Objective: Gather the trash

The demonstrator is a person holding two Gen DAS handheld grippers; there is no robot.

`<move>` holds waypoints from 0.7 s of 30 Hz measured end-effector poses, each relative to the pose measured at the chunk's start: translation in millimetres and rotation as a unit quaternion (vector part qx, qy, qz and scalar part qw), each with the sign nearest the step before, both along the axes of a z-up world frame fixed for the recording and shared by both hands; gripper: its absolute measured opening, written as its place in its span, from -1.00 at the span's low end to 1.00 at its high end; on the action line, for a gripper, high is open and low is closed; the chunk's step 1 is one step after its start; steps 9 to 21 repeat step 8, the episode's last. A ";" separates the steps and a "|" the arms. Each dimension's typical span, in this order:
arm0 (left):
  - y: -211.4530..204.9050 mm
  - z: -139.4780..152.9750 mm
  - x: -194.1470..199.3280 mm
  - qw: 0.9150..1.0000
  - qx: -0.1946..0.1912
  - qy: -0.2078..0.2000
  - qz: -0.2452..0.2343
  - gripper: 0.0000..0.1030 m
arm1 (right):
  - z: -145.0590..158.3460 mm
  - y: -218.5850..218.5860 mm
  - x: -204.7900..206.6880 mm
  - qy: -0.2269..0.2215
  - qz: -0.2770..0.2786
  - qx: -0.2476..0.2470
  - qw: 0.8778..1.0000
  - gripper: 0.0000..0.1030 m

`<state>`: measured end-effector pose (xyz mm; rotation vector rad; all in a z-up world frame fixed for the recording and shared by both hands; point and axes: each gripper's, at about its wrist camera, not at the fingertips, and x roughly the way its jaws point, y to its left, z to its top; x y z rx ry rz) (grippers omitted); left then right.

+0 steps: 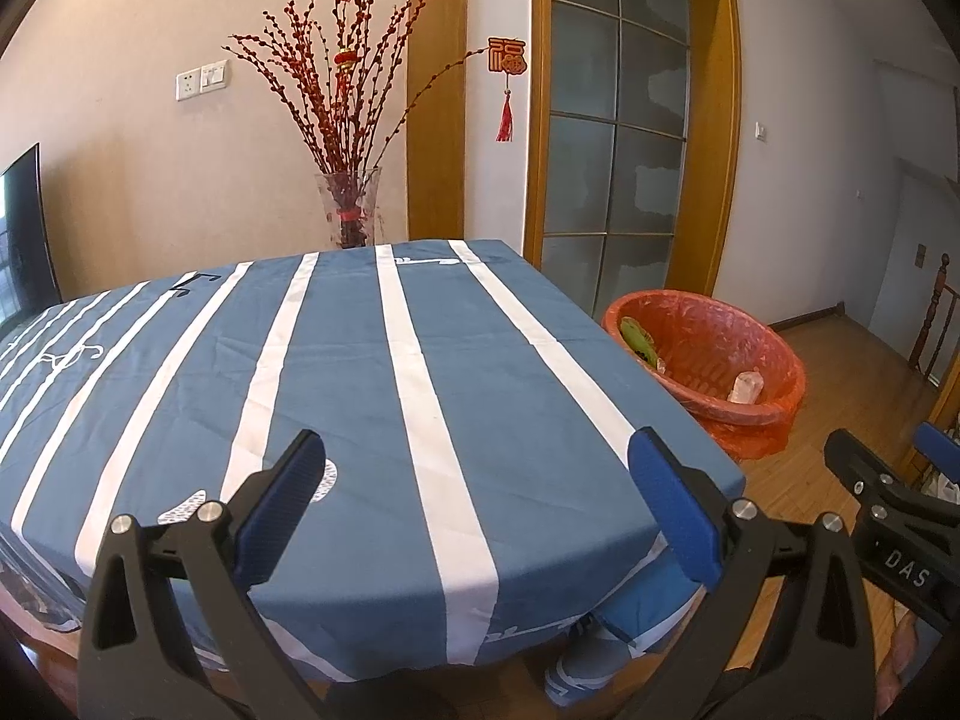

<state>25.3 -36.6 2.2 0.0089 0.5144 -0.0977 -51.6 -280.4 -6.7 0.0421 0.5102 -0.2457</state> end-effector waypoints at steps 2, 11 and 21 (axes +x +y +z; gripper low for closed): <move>0.0 -0.7 0.2 1.000 -0.001 0.003 0.000 0.92 | -0.7 -0.4 0.4 0.000 0.000 0.000 1.000 0.97; 0.5 -1.6 1.1 1.000 -0.002 0.006 -0.002 0.92 | -0.2 -0.9 0.8 0.001 0.000 0.000 1.000 0.97; 0.5 -1.6 1.1 1.000 -0.002 0.006 -0.002 0.92 | -0.2 -0.9 0.8 0.001 0.000 0.000 1.000 0.97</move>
